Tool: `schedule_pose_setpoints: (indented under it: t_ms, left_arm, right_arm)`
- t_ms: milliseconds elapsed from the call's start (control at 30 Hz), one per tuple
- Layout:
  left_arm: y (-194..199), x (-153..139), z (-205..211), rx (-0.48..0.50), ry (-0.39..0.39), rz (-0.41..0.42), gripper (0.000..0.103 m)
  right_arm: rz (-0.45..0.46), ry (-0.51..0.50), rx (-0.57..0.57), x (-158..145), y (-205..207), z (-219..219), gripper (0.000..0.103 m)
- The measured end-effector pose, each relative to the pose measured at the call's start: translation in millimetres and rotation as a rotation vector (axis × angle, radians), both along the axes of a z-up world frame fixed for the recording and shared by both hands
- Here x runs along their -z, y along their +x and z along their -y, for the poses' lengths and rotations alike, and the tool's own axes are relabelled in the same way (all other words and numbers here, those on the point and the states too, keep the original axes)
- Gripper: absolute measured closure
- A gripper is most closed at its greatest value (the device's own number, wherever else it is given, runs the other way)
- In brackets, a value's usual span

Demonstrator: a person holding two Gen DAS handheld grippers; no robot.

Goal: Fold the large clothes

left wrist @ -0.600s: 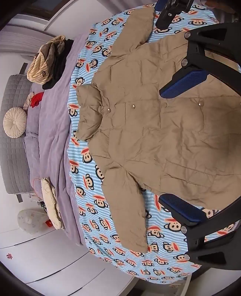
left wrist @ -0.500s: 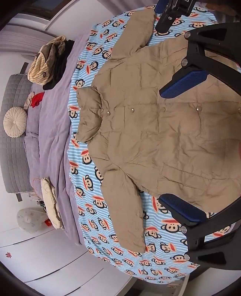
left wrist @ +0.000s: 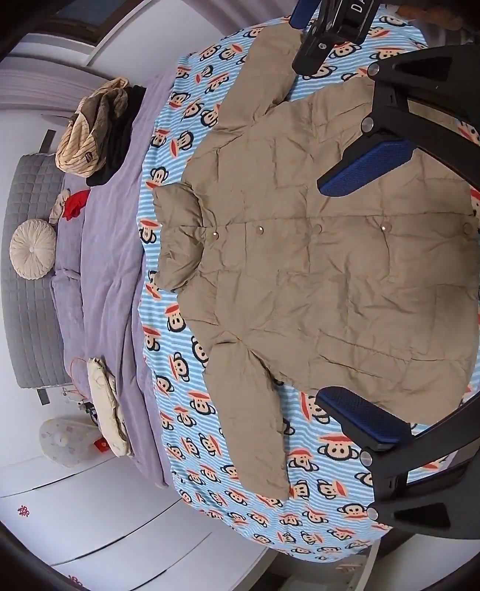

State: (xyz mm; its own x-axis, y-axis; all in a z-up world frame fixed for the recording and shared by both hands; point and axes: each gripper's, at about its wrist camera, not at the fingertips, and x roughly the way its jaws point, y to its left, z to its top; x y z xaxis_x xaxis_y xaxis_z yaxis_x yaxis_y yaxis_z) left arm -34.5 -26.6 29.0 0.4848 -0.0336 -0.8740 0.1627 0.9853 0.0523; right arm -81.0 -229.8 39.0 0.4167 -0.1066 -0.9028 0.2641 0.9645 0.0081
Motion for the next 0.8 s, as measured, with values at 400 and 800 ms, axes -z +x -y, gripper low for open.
schedule_pose_setpoints:
  t_ms: [400, 800]
  left_arm:
    - [-2.6, -1.7, -0.8, -0.009, -0.009, -0.002, 0.0]
    - [-8.3, 0.2, 3.9, -0.015, -0.005, -0.002, 0.0]
  right_arm:
    - [0.005, -0.022, -0.007, -3.9, -1.0, -2.8, 0.0]
    - [0.007, -0.024, -0.006, -4.5, -2.8, -0.9, 0.0]
